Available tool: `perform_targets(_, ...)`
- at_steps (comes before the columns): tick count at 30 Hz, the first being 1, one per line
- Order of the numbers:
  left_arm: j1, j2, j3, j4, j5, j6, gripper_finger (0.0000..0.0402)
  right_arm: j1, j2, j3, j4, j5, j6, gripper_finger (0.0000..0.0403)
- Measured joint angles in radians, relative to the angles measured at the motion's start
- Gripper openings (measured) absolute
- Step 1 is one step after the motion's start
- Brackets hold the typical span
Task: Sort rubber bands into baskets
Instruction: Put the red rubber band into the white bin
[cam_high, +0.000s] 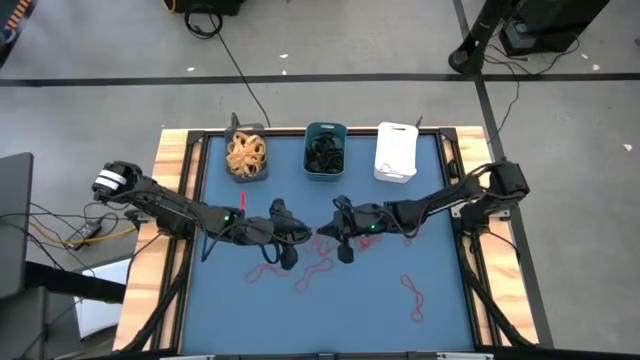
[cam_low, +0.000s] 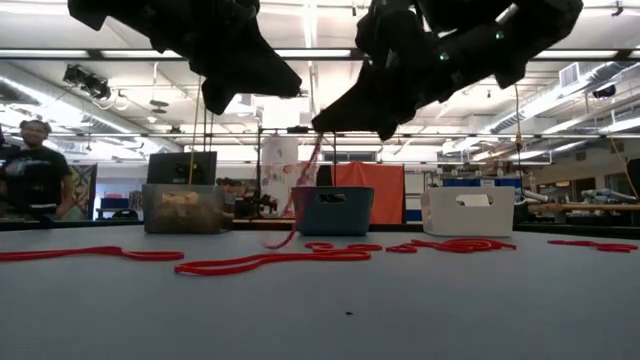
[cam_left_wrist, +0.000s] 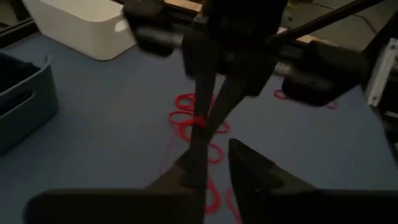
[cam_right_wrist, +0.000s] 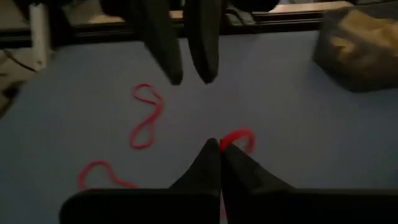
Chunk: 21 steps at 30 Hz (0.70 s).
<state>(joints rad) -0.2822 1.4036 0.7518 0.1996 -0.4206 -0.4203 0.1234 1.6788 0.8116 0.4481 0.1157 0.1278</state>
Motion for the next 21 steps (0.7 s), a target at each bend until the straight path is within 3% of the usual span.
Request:
perform_targets(8, 0.001, 0.000, -0.007, -0.033, -0.029, -0.002, 0.0139, 0.000, -0.193, 0.000, -0.290, 0.193, -0.050, 0.0002)
perform_targets(15, 0.001, 0.004, -0.007, -0.037, -0.030, -0.002, 0.0142, -0.029, -0.403, 0.000, -0.540, 0.390, -0.116, 0.0002)
perform_targets(21, 0.001, 0.044, -0.007, -0.030, -0.030, -0.001, 0.0142, -0.120, -0.596, 0.000, -0.715, 0.550, -0.177, 0.0002)
